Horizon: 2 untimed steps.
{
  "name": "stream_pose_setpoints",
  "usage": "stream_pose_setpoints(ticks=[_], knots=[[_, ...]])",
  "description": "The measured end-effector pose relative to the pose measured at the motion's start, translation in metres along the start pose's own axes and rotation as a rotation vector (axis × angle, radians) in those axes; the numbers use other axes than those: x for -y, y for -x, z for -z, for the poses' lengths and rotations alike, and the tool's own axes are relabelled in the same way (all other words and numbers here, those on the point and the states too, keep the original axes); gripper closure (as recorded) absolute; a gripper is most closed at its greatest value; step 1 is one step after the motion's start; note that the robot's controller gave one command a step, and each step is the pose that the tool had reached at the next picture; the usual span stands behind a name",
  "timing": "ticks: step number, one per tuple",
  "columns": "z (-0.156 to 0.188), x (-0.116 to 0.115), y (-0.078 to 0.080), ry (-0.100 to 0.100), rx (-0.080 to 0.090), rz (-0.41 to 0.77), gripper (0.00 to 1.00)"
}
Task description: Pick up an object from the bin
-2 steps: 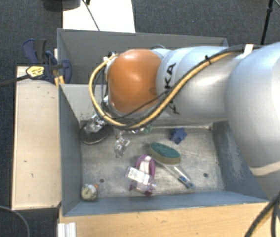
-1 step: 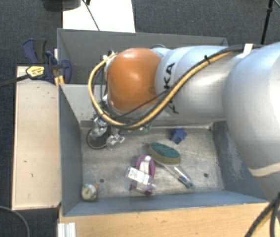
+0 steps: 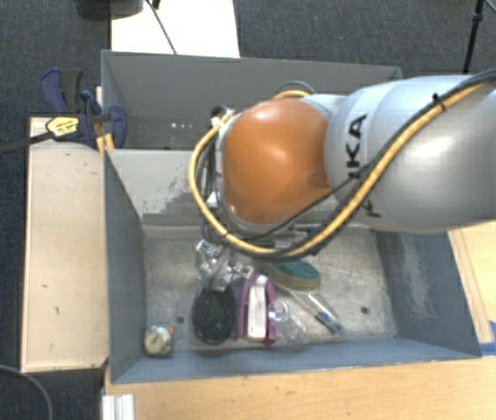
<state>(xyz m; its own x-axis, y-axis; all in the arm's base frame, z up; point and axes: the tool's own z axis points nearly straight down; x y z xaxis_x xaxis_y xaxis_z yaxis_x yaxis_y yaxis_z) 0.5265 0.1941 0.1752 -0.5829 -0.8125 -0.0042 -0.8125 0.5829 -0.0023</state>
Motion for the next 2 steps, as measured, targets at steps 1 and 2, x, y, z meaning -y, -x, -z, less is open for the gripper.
stream_pose_setpoints(ticks=[1, 2], knots=[[-0.003, 0.0, 0.0, 0.003, -0.004, -0.006, 0.0], [-0.082, 0.0, -0.046, -0.004, 0.009, 0.24, 0.0]])
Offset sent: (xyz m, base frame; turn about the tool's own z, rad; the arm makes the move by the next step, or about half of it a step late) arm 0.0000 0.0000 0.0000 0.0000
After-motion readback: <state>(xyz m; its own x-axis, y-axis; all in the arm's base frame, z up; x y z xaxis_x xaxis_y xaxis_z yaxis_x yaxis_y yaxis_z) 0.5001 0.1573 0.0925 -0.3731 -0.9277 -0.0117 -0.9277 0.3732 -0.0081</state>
